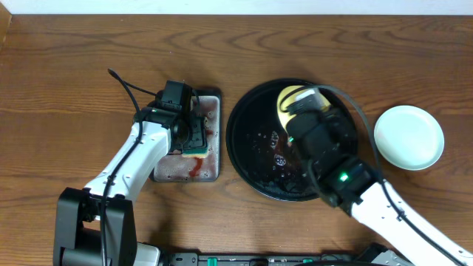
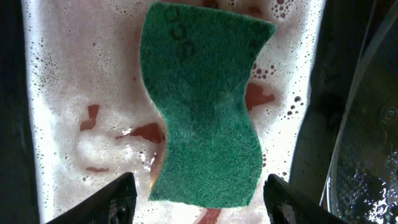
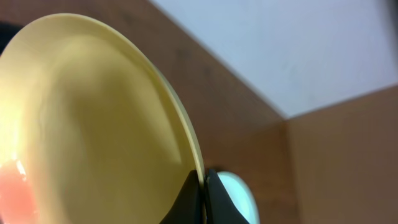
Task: Clean dirty plates on tray and stack at the side
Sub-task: 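Lift the yellow plate with the right gripper and place it on the mint plates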
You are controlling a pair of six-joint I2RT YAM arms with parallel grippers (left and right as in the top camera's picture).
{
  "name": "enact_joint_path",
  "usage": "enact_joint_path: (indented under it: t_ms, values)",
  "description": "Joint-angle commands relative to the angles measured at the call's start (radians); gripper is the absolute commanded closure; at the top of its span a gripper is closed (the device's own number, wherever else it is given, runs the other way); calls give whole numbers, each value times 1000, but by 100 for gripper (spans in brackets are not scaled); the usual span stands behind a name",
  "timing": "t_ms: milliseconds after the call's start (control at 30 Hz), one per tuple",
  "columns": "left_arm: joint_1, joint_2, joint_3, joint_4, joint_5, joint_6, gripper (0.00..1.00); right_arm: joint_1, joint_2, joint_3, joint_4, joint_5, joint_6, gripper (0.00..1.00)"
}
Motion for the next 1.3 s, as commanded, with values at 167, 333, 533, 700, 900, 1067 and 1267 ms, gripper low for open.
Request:
enact_joint_path:
  t_ms: [167,333,533,700,900,1067,1267]
  values:
    - [4,3,-5,-3,2,5,30,161,-12,10,241,281,-353,99]
    - [4,3,-5,-3,2,5,30,176,-12,10,324,288,-420,99]
    - [4,4,-5,-3,2,5,30,175,-12,10,328,288,-419,99]
    - [4,4,-5,-3,2,5,30,169,-12,10,328,287,-415,99]
    - [4,4,-5,-2,2,5,30,150,-12,10,328,287,-414,99]
    - [4,4,-5,-2,2,5,29,121,-12,10,322,284,-285,99]
    - [4,4,-5,-3,2,5,29,-55,-2,10,137,63,148,99]
